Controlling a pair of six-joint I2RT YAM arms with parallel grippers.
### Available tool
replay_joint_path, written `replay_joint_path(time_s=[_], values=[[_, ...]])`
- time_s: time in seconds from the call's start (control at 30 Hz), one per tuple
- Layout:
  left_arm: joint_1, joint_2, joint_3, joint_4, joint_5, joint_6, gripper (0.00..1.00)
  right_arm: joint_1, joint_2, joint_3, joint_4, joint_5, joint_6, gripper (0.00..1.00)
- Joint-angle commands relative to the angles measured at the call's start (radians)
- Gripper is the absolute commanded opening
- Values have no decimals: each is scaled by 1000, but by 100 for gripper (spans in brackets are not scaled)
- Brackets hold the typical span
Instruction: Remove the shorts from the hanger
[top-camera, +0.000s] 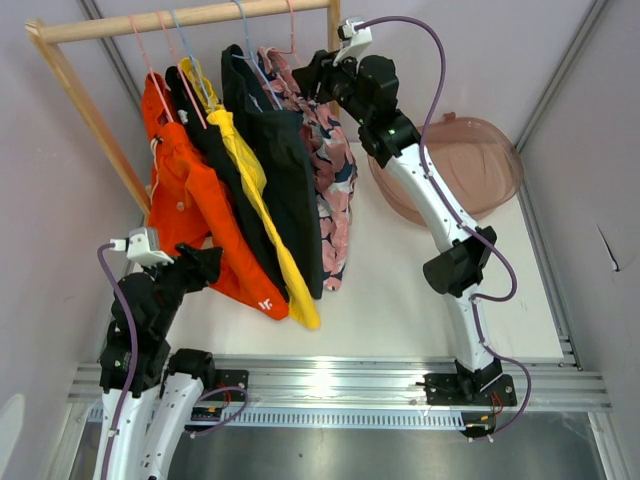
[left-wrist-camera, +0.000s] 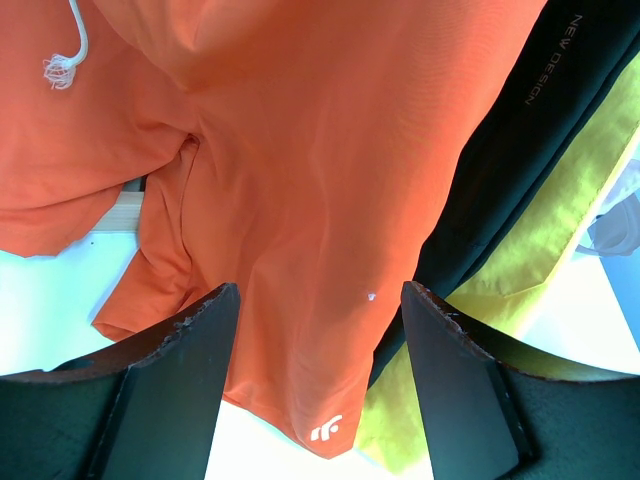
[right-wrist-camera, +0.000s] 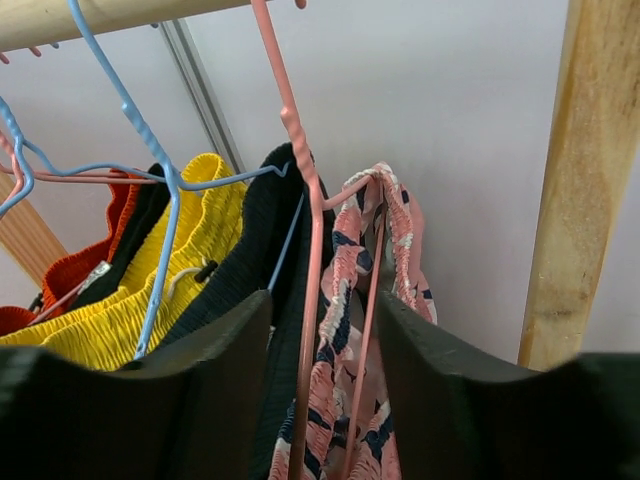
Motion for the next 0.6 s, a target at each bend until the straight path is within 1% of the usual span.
replay_joint_path(time_s=[0.0,0.17,0.23,0.3,0.33,0.4,0.43,0.57], values=[[7,-10,-2,29,20,12,72,-8,15,49,22,-6,-5,48],[7,-10,1,28,14,12,72,-22,30,51,33,-31,25,41],[7,-8,1,26,13,12,72,-23,35,51,36,-34,33,28],[7,-10,-1,28,9,11,72,-23,38,49,37,-37,34,26],[7,-8,-1,23,8,11,72,-23,38,49,39,-37,36,22],[7,-7,-2,25,8,11,72,-25,36,49,37,-45,39,10],[7,-5,1,25,6,11,72,-25,35,49,36,-48,39,1],[7,0,1,23,6,11,72,-26,24,42,27,-54,30,0]])
